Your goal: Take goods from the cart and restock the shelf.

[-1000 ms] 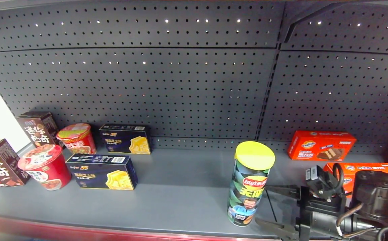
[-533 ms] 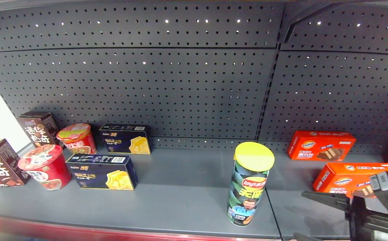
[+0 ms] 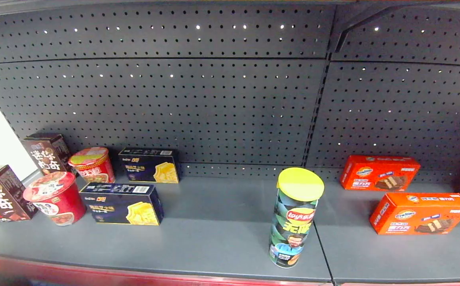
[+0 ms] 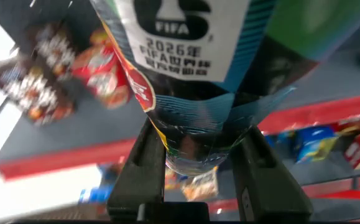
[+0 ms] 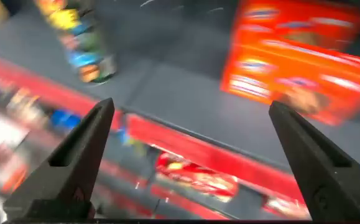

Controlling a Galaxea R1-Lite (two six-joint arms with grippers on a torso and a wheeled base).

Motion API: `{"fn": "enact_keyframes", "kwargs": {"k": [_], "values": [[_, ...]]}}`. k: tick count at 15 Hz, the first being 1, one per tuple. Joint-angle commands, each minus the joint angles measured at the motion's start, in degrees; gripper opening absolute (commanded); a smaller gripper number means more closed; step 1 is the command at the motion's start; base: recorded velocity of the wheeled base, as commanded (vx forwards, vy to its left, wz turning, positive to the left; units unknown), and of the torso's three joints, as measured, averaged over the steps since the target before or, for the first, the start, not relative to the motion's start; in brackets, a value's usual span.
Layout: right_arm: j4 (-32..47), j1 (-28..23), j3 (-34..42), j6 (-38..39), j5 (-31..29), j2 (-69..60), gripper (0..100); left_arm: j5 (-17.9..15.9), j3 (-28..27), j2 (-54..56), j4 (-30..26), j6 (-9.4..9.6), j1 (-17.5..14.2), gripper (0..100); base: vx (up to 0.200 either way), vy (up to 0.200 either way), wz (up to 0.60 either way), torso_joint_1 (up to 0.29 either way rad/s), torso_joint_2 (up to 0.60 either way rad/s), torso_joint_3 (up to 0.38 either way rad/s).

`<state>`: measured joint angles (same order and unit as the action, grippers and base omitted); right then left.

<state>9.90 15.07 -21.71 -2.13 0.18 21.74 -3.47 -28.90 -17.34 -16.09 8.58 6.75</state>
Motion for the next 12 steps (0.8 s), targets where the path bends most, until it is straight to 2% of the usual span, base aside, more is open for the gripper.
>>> {"fn": "enact_keyframes", "kwargs": {"k": [1, 3, 5, 7, 9, 11, 12], "values": [[4.34, -7.68, 3.87, 2.40, -1.06, -16.55, 100, -5.49, -0.36, -12.11, 7.83, -0.23, 0.10, 0, 0.000, 0.000, 0.00, 0.000, 0.00, 0.000], [1.09, -7.68, 5.98, 2.84, -1.33, -16.20, 100, -11.73, -0.28, -21.25, 14.95, -0.41, 0.81, 0, 0.000, 0.000, 0.00, 0.000, 0.00, 0.000], [-3.39, -7.68, 13.27, 0.90, -2.03, -16.20, 100, -14.37, -0.01, -27.75, 18.82, -0.58, 2.04, 0, 0.000, 0.000, 0.00, 0.000, 0.00, 0.000], [-10.07, -7.68, 19.87, -1.65, -2.29, -16.20, 100, -14.72, -0.19, -31.88, 21.98, -1.81, 4.76, 0, 0.000, 0.000, 0.00, 0.000, 0.00, 0.000], [-12.27, -7.68, 20.83, -2.35, -1.76, -16.20, 100, -14.63, -0.80, -37.07, 26.29, -4.80, 8.80, 0, 0.000, 0.000, 0.00, 0.000, 0.00, 0.000], [-12.18, -7.77, 20.83, -2.70, -2.12, -16.20, 100, -13.93, -0.72, -40.06, 27.96, -4.98, 11.79, 0, 0.000, 0.000, 0.00, 0.000, 0.00, 0.000], [-12.18, -7.68, 20.83, -2.26, -2.12, -16.20, 100, -13.75, -0.72, -40.32, 27.96, -4.89, 12.06, 0, 0.000, 0.000, 0.00, 0.000, 0.00, 0.000]]}}
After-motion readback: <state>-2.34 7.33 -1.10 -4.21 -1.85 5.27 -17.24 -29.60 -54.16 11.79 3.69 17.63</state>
